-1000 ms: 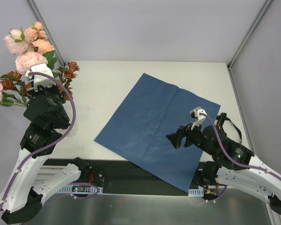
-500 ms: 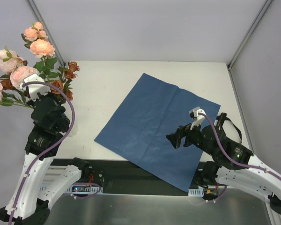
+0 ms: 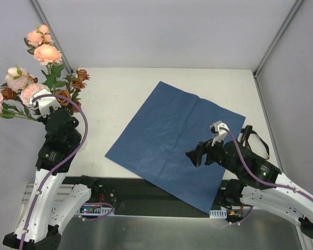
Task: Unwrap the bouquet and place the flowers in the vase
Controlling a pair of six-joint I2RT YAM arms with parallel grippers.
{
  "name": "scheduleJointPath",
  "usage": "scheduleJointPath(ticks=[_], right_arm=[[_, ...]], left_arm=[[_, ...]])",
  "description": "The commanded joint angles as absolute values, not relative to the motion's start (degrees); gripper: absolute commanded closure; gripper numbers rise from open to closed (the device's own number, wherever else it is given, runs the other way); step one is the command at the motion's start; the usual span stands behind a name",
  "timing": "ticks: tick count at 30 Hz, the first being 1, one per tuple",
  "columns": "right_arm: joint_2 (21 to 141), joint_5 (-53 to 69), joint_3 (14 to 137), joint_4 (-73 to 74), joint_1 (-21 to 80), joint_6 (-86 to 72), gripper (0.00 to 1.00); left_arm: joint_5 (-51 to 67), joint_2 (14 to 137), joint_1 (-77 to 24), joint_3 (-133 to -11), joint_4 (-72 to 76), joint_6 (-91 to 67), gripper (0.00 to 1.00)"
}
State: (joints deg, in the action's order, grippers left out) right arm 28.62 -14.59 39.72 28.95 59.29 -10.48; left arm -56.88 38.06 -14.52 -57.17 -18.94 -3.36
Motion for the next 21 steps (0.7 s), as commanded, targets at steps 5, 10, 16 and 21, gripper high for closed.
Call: scheduleJointPath(ticks=[5,10,16,21], right_arm=[[28.1,-15.3,39.5,28.4,59.5,-11.2,0.14],[28.8,-14.9,39.4,28.1,59.4,-11.2,0.14],[30.2,-14.9,40.4,28.6,59.5,-11.0,0.14],[31.1,-17.1,43.3,32.6,59.5,-9.7,0.14]], left_arm=[[-52.2,36.0,-13.8,-57.5,-25.9,-10.1,0.72],[-46.6,32.8,-13.8,-58.8,-31.9,-14.1,0.54],[-33.1,29.2,-13.9,-62.0,-38.5,-16.5,0.29],[-23.6,24.6,-13.9,-64.4,-40.7,-18.0,0.22]])
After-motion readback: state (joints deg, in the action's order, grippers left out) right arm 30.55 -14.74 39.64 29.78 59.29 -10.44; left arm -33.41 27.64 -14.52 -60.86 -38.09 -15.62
